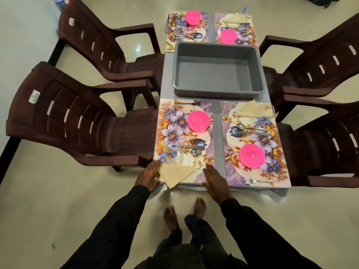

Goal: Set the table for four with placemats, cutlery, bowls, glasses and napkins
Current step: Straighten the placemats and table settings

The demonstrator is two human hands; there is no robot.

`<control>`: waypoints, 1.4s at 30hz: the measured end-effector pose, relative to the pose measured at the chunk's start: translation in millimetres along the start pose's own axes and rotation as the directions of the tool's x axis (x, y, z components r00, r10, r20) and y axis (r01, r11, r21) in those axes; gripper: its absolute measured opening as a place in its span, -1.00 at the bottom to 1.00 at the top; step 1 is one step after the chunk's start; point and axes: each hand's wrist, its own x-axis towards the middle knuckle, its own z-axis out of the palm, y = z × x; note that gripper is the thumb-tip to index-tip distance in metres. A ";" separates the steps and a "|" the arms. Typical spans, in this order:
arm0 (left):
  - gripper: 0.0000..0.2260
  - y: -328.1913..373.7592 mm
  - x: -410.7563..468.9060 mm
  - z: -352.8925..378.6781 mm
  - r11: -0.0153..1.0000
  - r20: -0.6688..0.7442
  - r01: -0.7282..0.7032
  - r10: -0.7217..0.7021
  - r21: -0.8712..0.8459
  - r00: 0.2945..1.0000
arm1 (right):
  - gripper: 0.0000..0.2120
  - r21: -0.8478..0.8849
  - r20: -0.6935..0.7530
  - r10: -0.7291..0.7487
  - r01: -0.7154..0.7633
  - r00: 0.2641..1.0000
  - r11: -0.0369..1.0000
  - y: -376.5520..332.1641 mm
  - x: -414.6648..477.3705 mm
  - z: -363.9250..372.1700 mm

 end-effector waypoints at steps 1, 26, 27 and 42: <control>-0.17 -0.8 1.6 2.1 1.000 0.006 -0.008 0.008 0.023 1.000 | -0.44 0.002 0.002 0.007 -0.007 1.000 1.000 0.2 0.3 0.8; -0.21 -13.2 10.5 11.2 0.993 -0.015 -0.094 0.095 0.067 0.995 | -0.47 0.056 -0.021 0.033 -0.032 0.999 0.998 -1.6 -0.6 2.9; -0.21 -13.8 11.0 12.0 0.993 -0.019 -0.096 0.098 0.069 0.995 | -0.48 0.058 -0.023 0.036 -0.034 0.999 0.998 -1.9 -0.9 2.6; -0.14 -19.1 1.7 15.4 0.995 -0.128 -0.098 0.098 0.005 0.987 | -0.38 0.120 -0.131 -0.046 0.062 0.990 0.991 -17.8 6.8 2.2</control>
